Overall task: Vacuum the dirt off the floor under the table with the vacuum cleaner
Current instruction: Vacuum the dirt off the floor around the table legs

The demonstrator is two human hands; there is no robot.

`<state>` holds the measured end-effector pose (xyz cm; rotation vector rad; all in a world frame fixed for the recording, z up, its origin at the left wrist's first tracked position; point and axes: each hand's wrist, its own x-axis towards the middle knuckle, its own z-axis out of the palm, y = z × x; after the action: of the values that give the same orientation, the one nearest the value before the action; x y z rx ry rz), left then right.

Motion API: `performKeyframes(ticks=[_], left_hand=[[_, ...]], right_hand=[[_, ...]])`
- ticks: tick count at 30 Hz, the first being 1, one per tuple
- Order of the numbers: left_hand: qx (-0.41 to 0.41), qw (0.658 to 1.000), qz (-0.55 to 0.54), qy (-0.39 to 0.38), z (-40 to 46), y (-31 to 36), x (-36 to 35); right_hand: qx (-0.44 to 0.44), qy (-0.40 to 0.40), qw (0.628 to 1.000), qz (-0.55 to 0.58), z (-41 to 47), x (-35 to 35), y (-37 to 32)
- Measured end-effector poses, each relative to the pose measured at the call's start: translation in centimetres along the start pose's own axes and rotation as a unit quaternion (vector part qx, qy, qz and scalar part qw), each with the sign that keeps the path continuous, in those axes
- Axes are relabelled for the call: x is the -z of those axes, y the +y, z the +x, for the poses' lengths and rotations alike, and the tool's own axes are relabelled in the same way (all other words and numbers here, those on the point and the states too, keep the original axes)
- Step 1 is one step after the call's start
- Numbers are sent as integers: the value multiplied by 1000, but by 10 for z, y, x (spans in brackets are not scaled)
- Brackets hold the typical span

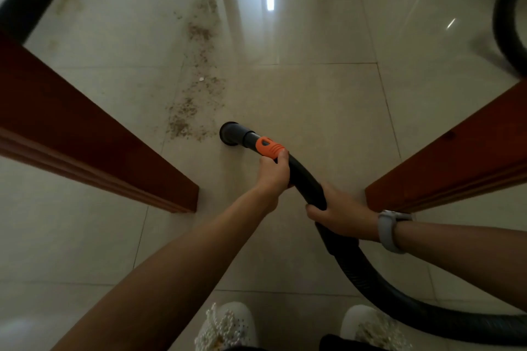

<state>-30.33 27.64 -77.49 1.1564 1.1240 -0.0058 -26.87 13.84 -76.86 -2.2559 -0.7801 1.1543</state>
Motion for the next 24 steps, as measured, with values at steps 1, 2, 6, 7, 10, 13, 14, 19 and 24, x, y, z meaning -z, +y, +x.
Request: performKeyframes(ticks=[1, 2, 6, 7, 10, 13, 14, 19, 24], left_hand=[[-2, 1000, -2, 9, 2, 2, 4], [-4, 1000, -6, 16, 4, 4, 8], [-11, 999, -16, 33, 10, 7, 25], [-11, 999, -19, 36, 12, 7, 28], [-18, 999, -27, 44, 13, 7, 34], [-18, 998, -27, 52, 12, 8, 34], [-15, 998, -24, 53, 10, 7, 34], [-12, 998, -29, 59, 8, 5, 39], [-14, 996, -28, 87, 21, 15, 49]], right_hand=[[1, 0, 1000, -6, 5, -1, -4], [3, -3, 1000, -11, 9, -2, -8], [18, -18, 1000, -12, 26, -10, -20], [19, -19, 1000, -11, 28, -11, -22], [23, -19, 999, -11, 32, -14, -27], [34, -22, 999, 1, 32, -17, -29], [36, -24, 999, 5, 32, -19, -28], [38, -35, 999, 4, 33, -22, -25], [51, -56, 997, -2, 50, -18, -44]])
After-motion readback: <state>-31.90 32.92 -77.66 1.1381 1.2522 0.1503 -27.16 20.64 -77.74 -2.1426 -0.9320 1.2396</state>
